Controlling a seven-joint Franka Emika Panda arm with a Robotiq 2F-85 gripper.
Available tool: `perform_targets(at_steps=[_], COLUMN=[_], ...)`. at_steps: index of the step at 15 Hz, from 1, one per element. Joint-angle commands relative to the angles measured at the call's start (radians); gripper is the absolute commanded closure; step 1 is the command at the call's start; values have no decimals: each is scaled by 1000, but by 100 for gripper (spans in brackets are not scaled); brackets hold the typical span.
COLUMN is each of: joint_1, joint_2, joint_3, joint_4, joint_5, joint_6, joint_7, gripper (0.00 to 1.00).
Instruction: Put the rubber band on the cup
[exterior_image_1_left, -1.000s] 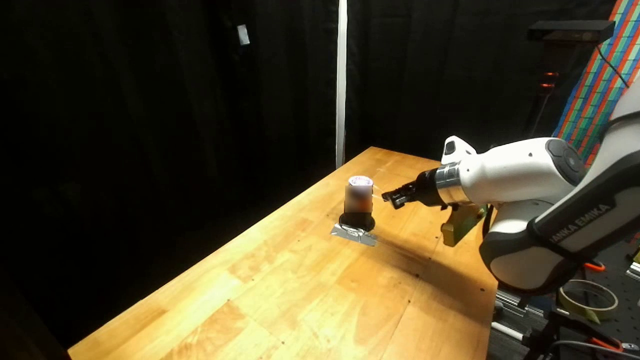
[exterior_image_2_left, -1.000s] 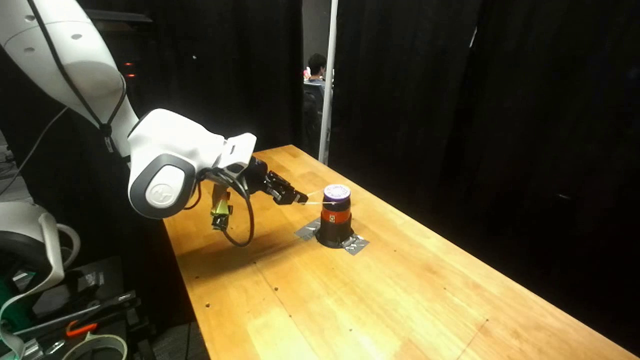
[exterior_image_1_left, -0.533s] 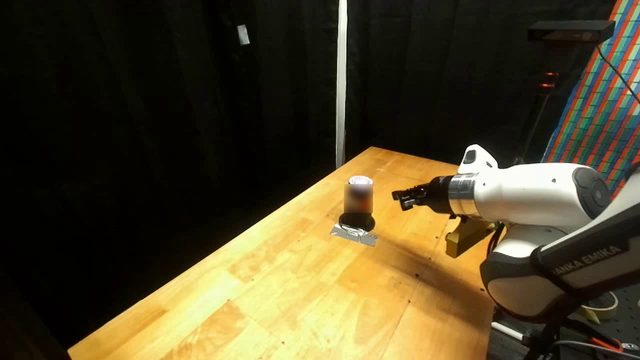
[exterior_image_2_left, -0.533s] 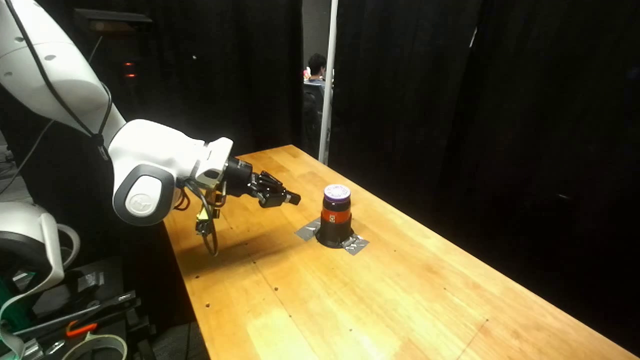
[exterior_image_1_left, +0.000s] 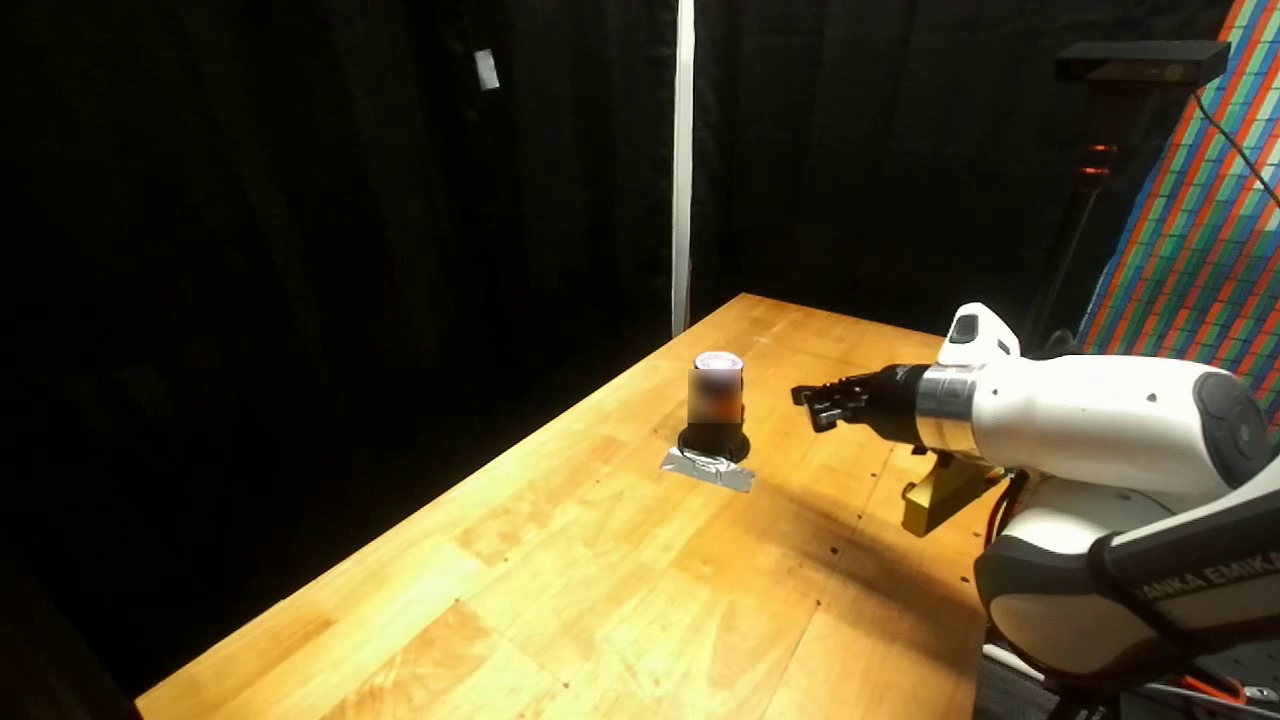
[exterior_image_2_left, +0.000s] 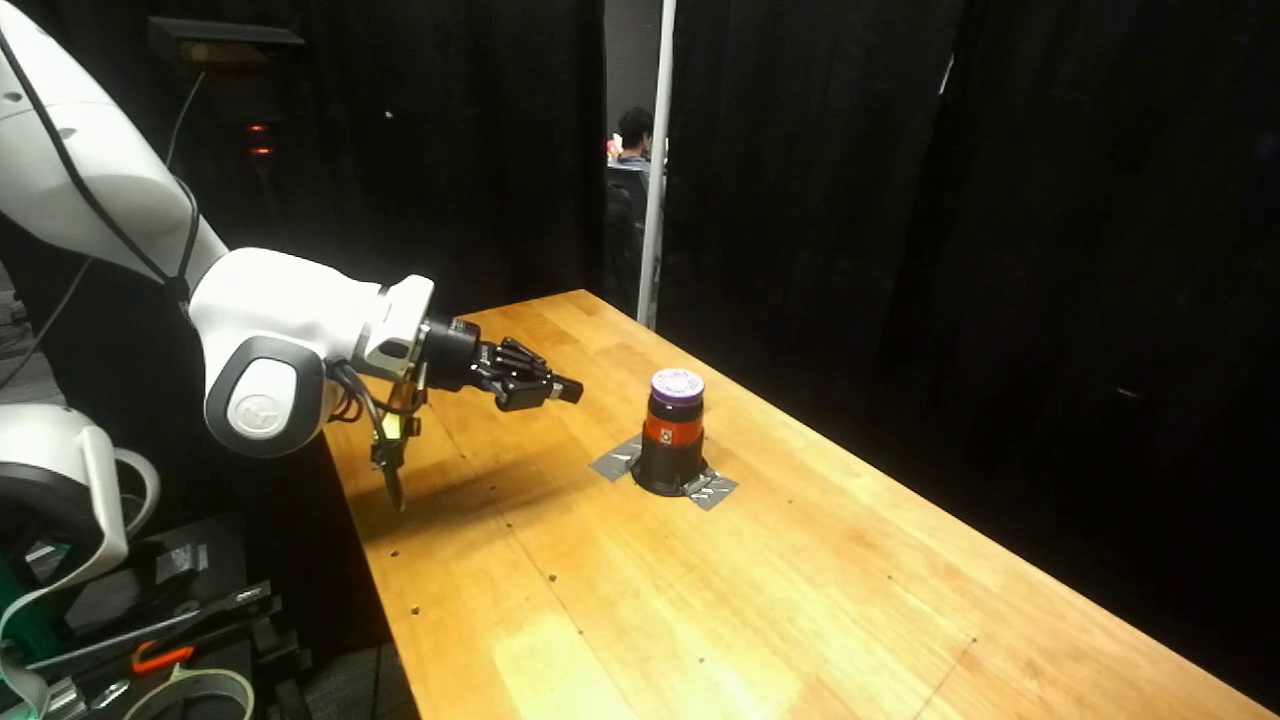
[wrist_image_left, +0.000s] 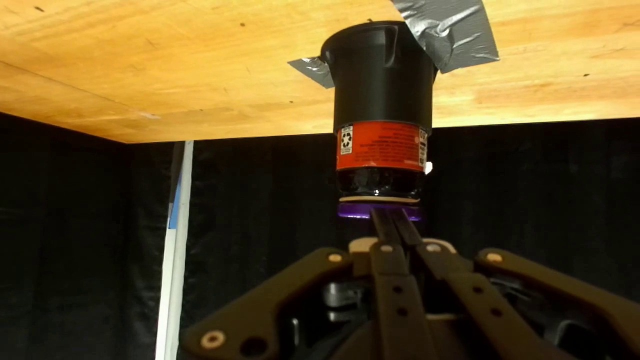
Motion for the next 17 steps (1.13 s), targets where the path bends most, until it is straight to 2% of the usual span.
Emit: perform_targets(at_steps=[1, 2, 4, 7, 10, 11, 13, 15, 17], joint_1=[35, 49, 95, 225, 359, 404, 517, 615, 700], joint_2=[-129, -215, -276, -309, -318, -344, -358, -342, -298], joint_3=[-94, -161, -289, -538, -789, -870, -1029, -1148, -1244], joint_4=[-41, -65, -61, -29, -13, -11, 29, 81, 138], joint_5=[-75, -141, -231, -237, -392, -520, -650, -698, -687], joint_6=[-102, -175, -308, -595, -880, -959, -1136, -1311, -1479], joint_7=[-141, -209, -275, -441, -453, -400, -376, -363, -364], gripper=[65, 59, 43, 21, 0, 0, 0, 0, 0])
